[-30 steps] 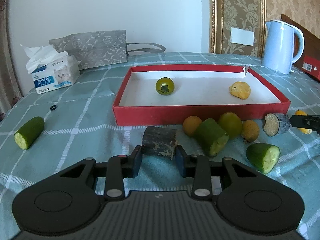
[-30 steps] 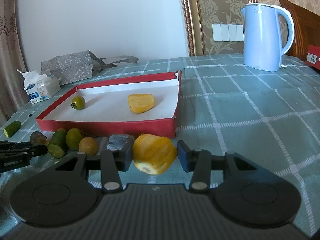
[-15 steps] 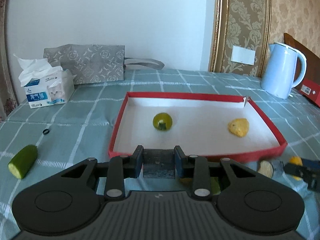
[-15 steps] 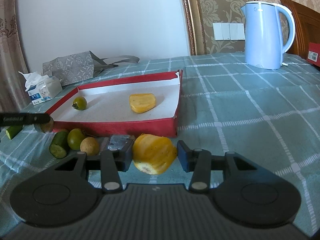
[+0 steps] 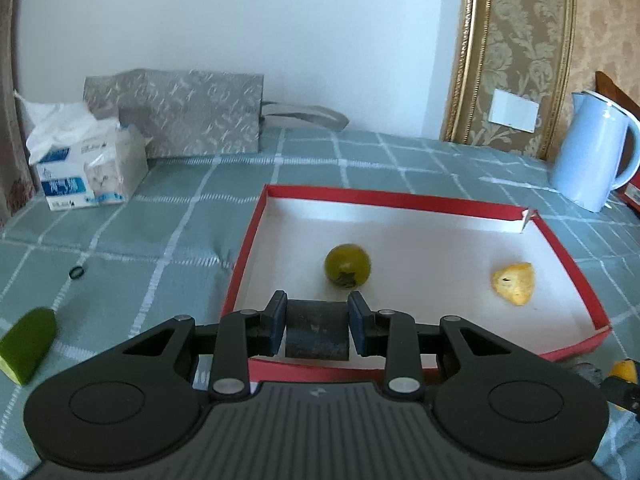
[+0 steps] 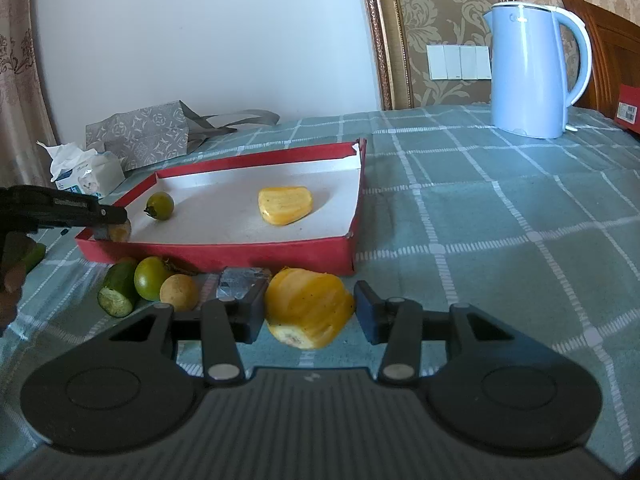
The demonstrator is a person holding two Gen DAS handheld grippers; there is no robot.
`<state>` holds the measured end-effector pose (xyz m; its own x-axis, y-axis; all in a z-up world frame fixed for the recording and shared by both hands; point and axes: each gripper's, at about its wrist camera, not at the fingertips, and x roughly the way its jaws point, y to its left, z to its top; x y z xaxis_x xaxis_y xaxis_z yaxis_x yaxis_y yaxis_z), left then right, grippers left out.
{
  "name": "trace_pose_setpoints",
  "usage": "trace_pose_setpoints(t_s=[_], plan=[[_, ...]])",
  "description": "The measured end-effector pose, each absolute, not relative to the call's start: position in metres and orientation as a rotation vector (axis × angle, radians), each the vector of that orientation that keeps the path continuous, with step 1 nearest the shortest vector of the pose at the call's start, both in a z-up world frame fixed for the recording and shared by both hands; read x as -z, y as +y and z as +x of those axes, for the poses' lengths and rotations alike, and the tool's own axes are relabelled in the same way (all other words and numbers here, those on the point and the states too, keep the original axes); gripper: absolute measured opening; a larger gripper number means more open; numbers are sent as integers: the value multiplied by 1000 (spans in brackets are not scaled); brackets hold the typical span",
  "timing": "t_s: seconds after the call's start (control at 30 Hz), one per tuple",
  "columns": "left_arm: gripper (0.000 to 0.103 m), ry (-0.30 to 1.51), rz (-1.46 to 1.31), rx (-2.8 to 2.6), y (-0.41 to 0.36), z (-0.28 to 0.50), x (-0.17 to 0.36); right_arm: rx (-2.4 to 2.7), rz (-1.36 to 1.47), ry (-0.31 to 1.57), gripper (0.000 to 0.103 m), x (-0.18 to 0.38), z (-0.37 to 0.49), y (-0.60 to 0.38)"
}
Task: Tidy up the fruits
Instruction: 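Lower the wooden block into the tray and open the left gripper while the right gripper holds the jackfruit, then lower the yellow jackfruit piece into the tray and open the right gripper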
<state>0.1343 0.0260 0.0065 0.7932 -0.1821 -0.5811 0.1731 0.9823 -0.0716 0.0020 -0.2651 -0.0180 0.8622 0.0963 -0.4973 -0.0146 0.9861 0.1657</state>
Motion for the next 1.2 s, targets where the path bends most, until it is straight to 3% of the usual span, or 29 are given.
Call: trace_pose_setpoints(t_s=[0.13, 0.23, 0.4, 0.53, 1.0, 1.2], plan=[[34, 613, -70, 198, 36, 130, -3, -56, 158, 538, 44, 19, 4, -265], [50, 584, -87, 181, 42, 119, -1, -51, 154, 540, 44, 20, 5, -265], [53, 481, -68, 141, 45, 87, -4, -43, 150, 537, 44, 20, 5, -265], [68, 432, -39, 128, 48, 62, -4, -37, 143, 534, 44, 20, 4, -265], [68, 564, -70, 156, 57, 61, 12, -53, -12, 441, 44, -18, 25, -239], [68, 575, -64, 153, 57, 62, 14, -45, -14, 555, 44, -13, 82, -236]])
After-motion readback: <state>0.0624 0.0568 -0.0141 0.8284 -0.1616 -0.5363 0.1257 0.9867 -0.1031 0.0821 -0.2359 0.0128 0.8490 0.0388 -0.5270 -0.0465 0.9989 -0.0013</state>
